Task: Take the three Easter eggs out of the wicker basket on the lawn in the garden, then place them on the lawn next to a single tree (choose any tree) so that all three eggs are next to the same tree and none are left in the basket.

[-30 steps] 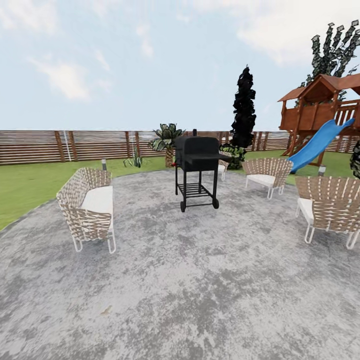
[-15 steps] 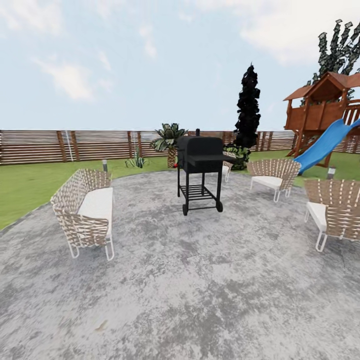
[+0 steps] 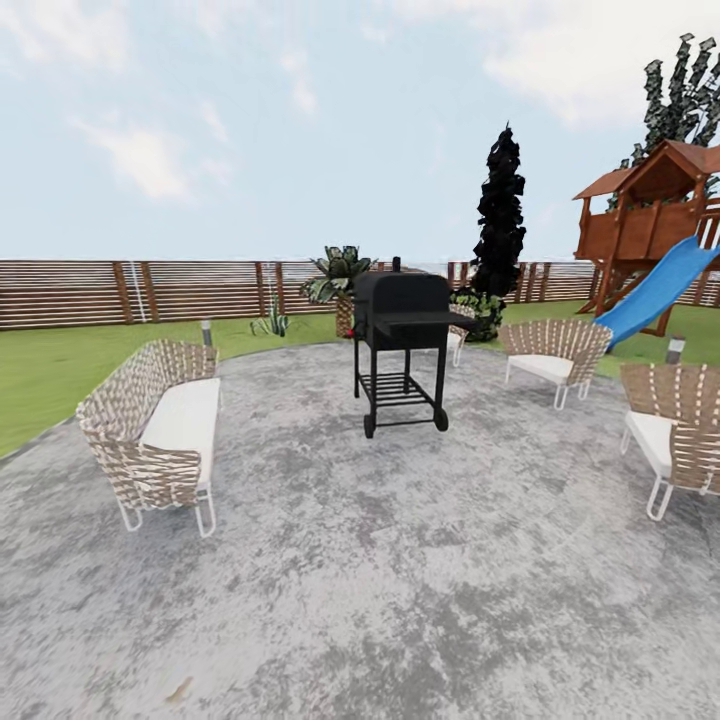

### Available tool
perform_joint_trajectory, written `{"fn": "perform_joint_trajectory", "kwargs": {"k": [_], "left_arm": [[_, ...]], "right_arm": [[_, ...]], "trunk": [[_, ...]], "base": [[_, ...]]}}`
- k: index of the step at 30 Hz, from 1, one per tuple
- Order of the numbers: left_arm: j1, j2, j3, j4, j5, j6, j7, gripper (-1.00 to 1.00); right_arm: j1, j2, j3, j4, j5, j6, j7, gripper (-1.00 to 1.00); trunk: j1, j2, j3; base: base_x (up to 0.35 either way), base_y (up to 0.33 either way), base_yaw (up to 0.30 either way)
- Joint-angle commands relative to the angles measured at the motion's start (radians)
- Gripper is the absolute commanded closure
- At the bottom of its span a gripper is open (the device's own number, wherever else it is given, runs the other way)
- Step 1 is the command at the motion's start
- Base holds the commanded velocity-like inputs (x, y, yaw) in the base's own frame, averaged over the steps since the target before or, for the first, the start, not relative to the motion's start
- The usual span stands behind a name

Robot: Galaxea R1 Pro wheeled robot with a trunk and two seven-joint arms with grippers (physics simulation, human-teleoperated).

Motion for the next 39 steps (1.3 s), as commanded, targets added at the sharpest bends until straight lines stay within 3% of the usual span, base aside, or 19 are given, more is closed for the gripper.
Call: {"fn": "perform_joint_trajectory", "kwargs": {"k": [1,39], "left_arm": [[0.0,0.0,-0.001,0.0,-0.001,-0.003,0.001,-1.0],[0.0,0.0,-0.001,-0.001,-0.001,-0.003,0.001,-1.0]], "right_arm": [[0.0,0.0,0.006,0.0,-0.001,-0.002,0.0,-1.0],[0.0,0.0,0.007,0.0,-0.001,-0.002,0.0,-1.0]], "trunk": [[0.001,0.0,-0.001],[0.001,0.0,-0.002]], "base": [[0.305,-0.131,0.001],[0.302,-0.137,0.048]]}}
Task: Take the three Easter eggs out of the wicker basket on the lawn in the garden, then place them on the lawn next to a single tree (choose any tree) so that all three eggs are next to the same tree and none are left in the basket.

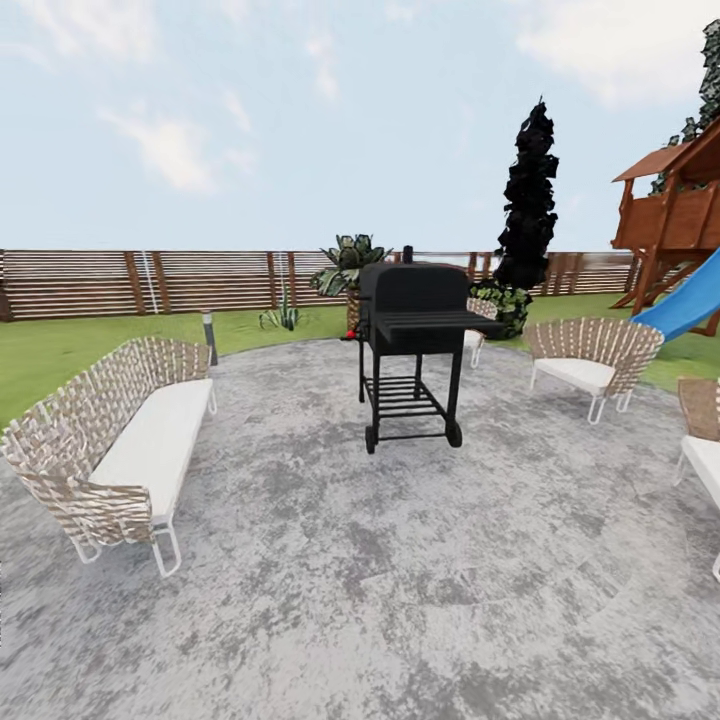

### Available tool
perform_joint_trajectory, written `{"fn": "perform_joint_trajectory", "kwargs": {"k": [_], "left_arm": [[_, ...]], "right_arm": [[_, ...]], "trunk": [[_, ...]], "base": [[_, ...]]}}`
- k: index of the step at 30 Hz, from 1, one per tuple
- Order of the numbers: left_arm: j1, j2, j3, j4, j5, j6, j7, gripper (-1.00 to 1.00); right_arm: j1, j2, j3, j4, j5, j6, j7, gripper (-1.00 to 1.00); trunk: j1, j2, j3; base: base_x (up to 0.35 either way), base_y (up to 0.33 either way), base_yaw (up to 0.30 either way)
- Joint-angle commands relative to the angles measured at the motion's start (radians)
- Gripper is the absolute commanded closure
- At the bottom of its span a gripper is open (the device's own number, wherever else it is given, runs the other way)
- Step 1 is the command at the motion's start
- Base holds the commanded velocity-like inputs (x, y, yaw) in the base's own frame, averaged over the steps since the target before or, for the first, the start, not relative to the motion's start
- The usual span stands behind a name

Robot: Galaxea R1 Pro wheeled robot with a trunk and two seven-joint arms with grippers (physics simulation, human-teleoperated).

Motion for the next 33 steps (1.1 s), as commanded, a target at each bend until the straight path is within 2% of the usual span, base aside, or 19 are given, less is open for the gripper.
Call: {"fn": "perform_joint_trajectory", "kwargs": {"k": [1,33], "left_arm": [[0.0,0.0,-0.001,0.0,-0.001,-0.003,0.001,-1.0],[0.0,0.0,-0.001,0.0,-0.001,-0.003,0.001,-1.0]], "right_arm": [[0.0,0.0,0.007,0.0,0.0,-0.002,0.0,-1.0],[0.0,0.0,0.006,0.0,0.0,-0.002,0.0,-1.0]], "trunk": [[0.001,0.0,-0.001],[0.001,0.0,-0.008]], "base": [[0.296,-0.139,0.192],[0.288,-0.129,0.065]]}}
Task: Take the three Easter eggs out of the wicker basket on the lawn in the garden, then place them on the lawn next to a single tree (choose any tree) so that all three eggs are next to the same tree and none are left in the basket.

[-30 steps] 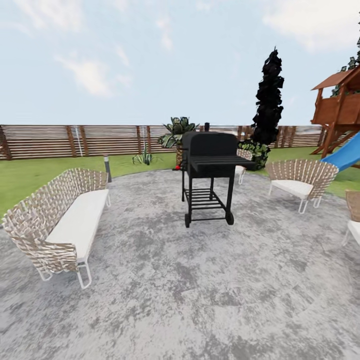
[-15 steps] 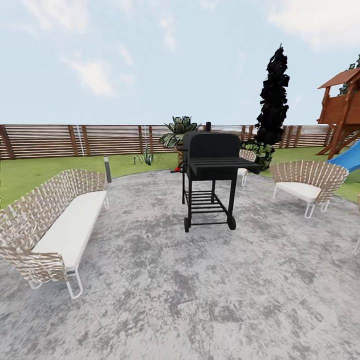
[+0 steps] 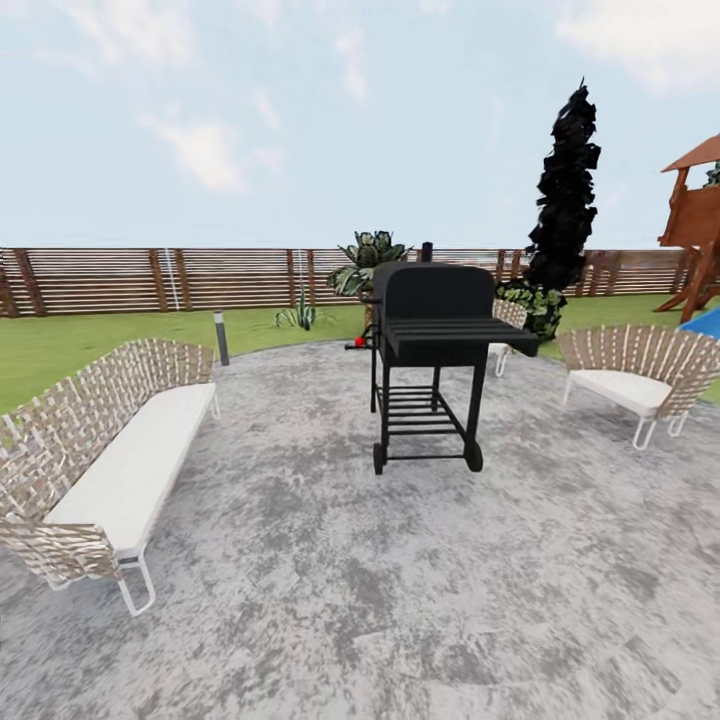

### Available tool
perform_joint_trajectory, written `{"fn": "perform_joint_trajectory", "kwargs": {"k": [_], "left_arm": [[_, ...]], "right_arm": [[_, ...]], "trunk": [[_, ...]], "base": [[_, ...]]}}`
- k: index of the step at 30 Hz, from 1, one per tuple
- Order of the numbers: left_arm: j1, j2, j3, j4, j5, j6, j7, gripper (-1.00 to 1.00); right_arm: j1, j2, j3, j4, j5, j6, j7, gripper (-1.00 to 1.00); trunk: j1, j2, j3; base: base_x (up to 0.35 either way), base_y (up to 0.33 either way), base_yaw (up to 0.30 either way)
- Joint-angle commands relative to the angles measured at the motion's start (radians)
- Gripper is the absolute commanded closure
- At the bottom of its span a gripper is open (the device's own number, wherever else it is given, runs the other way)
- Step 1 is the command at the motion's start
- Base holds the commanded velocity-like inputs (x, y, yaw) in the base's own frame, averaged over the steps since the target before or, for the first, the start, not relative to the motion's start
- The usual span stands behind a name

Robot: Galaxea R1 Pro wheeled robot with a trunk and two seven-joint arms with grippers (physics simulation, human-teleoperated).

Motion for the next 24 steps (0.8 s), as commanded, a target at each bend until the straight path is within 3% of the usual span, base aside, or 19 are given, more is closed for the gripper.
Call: {"fn": "perform_joint_trajectory", "kwargs": {"k": [1,13,24], "left_arm": [[0.0,0.0,-0.001,0.0,-0.001,-0.003,0.001,-1.0],[0.0,0.0,-0.001,0.0,-0.001,-0.003,0.001,-1.0],[0.0,0.0,-0.001,0.0,0.0,-0.003,0.001,-1.0]], "right_arm": [[0.0,0.0,0.007,0.0,-0.001,-0.002,0.0,-1.0],[0.0,0.0,0.007,0.0,0.0,-0.002,0.0,-1.0],[0.0,0.0,0.007,0.0,0.0,-0.002,0.0,-1.0]], "trunk": [[0.001,0.0,-0.001],[0.001,0.0,-0.008],[0.001,0.0,-0.009]], "base": [[0.294,-0.018,0.131],[0.302,0.054,0.223],[0.303,0.012,0.039]]}}
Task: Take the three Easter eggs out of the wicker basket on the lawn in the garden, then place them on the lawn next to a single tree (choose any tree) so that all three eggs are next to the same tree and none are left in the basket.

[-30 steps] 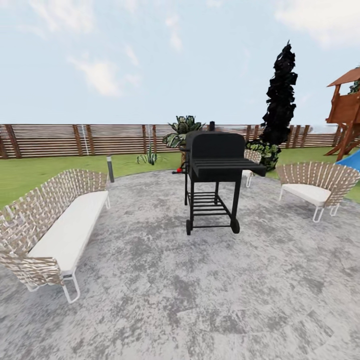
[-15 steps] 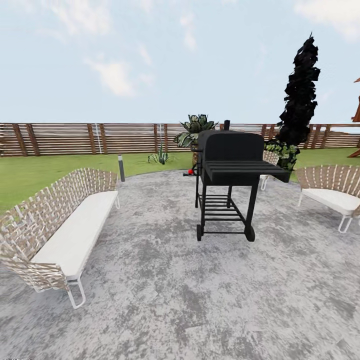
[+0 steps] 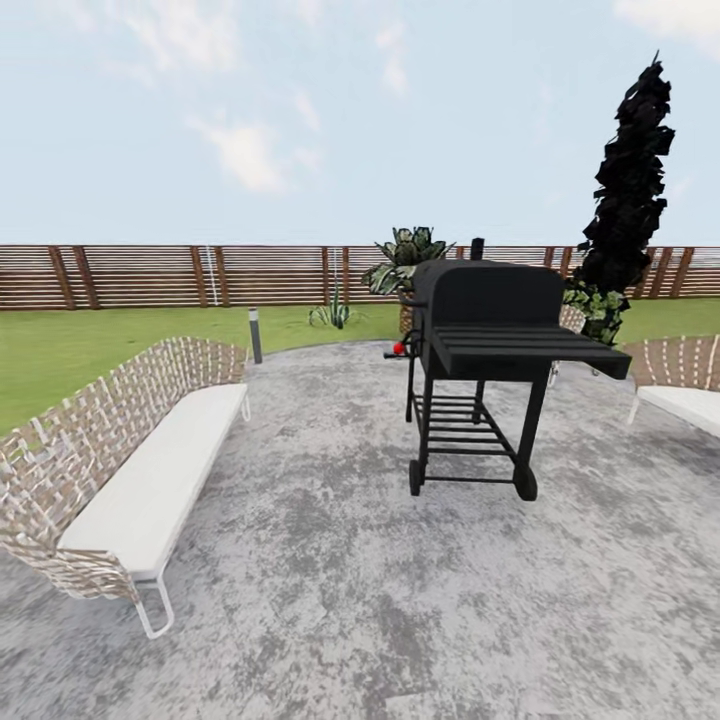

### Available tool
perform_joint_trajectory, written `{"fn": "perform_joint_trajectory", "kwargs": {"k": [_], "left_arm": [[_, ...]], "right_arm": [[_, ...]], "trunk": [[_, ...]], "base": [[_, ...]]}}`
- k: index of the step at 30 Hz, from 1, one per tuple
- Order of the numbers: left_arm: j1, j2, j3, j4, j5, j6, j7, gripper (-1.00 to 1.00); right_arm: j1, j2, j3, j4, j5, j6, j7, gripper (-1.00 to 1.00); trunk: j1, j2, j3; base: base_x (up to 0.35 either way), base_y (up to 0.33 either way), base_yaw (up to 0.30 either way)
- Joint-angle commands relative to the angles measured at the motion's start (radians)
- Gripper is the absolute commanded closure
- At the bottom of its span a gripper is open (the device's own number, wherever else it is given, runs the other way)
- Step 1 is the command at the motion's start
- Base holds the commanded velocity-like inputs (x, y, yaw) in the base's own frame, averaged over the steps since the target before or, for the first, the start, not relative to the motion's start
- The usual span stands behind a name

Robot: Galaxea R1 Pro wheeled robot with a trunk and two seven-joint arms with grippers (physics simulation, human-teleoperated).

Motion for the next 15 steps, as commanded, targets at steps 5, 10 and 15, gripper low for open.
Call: {"fn": "perform_joint_trajectory", "kwargs": {"k": [5,10,15], "left_arm": [[0.0,0.0,-0.001,0.0,-0.001,-0.003,0.001,-1.0],[0.0,0.0,-0.001,0.0,-0.001,-0.003,0.001,-1.0],[0.0,0.0,-0.001,0.0,-0.001,-0.003,0.001,-1.0]], "right_arm": [[0.0,0.0,0.007,0.0,-0.001,-0.002,0.0,-1.0],[0.0,0.001,0.007,0.0,-0.001,-0.002,-0.001,-1.0],[0.0,0.001,0.007,0.0,-0.001,-0.002,-0.001,-1.0]], "trunk": [[0.001,0.0,-0.001],[0.001,0.0,-0.003],[0.001,0.0,-0.005]], "base": [[0.304,0.001,0.049],[0.303,0.0,0.197],[0.303,-0.003,0.256]]}}
